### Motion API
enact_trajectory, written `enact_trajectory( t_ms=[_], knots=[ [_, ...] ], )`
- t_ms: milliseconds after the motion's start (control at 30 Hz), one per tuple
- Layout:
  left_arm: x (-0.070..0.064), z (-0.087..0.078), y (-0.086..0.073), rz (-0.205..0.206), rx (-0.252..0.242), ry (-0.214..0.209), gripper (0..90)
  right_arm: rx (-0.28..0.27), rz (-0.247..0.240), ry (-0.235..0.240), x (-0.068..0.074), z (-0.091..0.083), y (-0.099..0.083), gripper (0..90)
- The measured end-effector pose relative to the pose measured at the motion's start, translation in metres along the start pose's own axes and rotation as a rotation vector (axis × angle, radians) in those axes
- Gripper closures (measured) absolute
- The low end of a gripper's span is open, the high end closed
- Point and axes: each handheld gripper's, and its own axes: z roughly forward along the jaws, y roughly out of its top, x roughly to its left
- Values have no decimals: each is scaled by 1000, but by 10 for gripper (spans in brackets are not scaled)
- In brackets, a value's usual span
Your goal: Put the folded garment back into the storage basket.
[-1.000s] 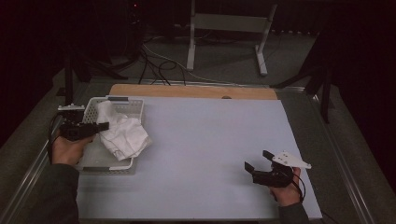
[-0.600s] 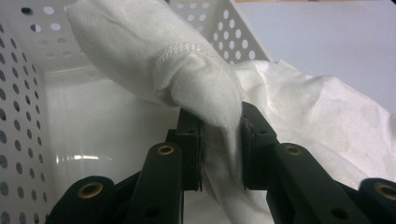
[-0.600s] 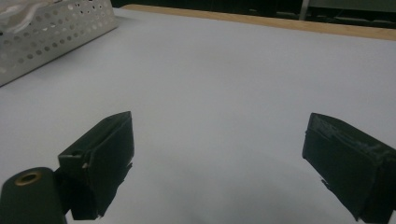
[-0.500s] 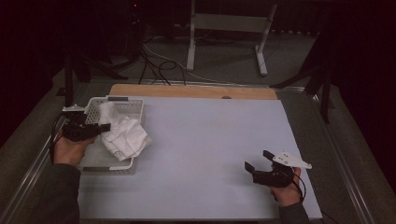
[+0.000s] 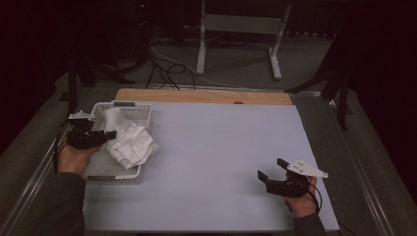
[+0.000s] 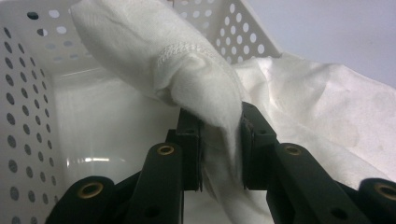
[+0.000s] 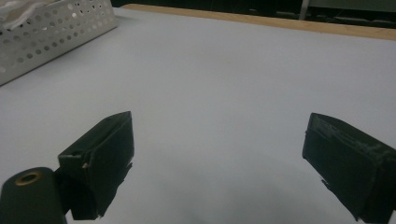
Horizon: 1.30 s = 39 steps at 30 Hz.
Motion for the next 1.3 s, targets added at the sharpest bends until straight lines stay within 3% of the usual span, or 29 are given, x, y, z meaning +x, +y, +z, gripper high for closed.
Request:
enact_trajectory(
  t_ms=[667, 967, 1300],
  knots=[
    [1, 11, -4, 48, 62, 48, 740, 4, -2, 2, 0, 1, 0, 92],
    [-6, 16, -4, 87, 83, 35, 739, 3, -1, 2, 1, 1, 0, 91],
    [-14, 20, -3, 121, 86, -20, 738, 4, -2, -1, 1, 1, 0, 92]
  ],
)
